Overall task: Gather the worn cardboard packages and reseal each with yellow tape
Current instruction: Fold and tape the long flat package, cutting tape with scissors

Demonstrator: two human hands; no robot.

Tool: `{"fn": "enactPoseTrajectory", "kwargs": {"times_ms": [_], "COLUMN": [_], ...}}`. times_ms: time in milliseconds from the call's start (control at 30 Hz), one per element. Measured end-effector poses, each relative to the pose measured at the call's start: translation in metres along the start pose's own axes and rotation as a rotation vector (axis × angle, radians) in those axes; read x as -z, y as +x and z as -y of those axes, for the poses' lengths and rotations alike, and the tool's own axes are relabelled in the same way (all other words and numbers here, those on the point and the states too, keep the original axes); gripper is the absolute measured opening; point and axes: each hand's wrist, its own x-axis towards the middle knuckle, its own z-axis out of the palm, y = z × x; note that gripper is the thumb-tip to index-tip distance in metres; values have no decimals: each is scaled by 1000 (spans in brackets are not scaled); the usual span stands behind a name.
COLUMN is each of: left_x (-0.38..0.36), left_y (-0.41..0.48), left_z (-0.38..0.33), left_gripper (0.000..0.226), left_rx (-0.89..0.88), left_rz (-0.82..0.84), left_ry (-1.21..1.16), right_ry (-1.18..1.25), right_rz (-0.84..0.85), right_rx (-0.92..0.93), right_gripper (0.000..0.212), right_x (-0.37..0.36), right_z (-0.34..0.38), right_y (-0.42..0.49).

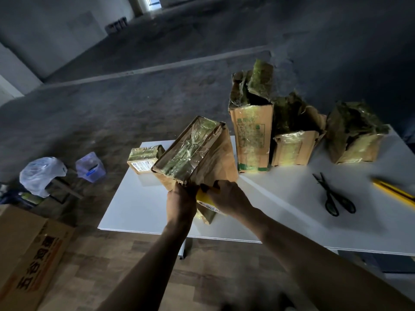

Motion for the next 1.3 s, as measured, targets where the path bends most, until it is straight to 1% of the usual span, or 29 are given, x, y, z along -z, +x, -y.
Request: {"fn": "enactPoseTrajectory", "kwargs": {"times_ms": [67,133,233,300,400,467,533,567,600,667,733,800,900,1067,1133,1300], "left_x": [1,2,4,6,9,12,18,20,22,24,25,22,8,-30,-53,-113], "left_y": [0,2,2,0,0,2,2,0,-4,-13,-24,-26,-24,-29,-30,-34], "left_z": [2,3,3,5,11,18,26,27,25,19,4,-9,-28,-65,-75,-94], "left_gripper": [21,21,18,19,35,48,72,77,75,68,54,37,25,23,24,23], "left_rx": [16,-7,-67,-73,-44,-47,-80,-136,-217,-439,-644,-758,-804,-893,-868,-779], "left_rz": [-1,-11,-18,-11,38,85,98,101,119,135,74,27,52,88,154,381], "left_ry": [-2,33,52,52,87,187,322,363,379,370,308,198,147,159,176,237], "right_ry": [53,119,117,123,127,123,142,149,160,191,183,147,164,174,170,121], "right_rz": [27,40,3,-20,-39,-54,-67,-70,-67,-63,-78,-127,-210,-342,-402,-447], "right_rx": [-26,-25,26,37,21,32,31,26,20,20,61,141,135,18,-60,-244], "right_gripper": [47,47,52,54,51,48,48,47,46,42,36,30,32,29,26,17], "right_x": [-5,-5,-3,-3,-2,-1,-1,-1,0,0,1,6,21,54,69,106], "right_z": [0,2,2,1,-3,-5,-5,-5,-3,-3,-6,-11,-18,-55,-77,-132], "right_y": [-2,-6,-10,-11,-11,-11,-12,-12,-12,-12,-12,-14,-18,-24,-30,-43]}}
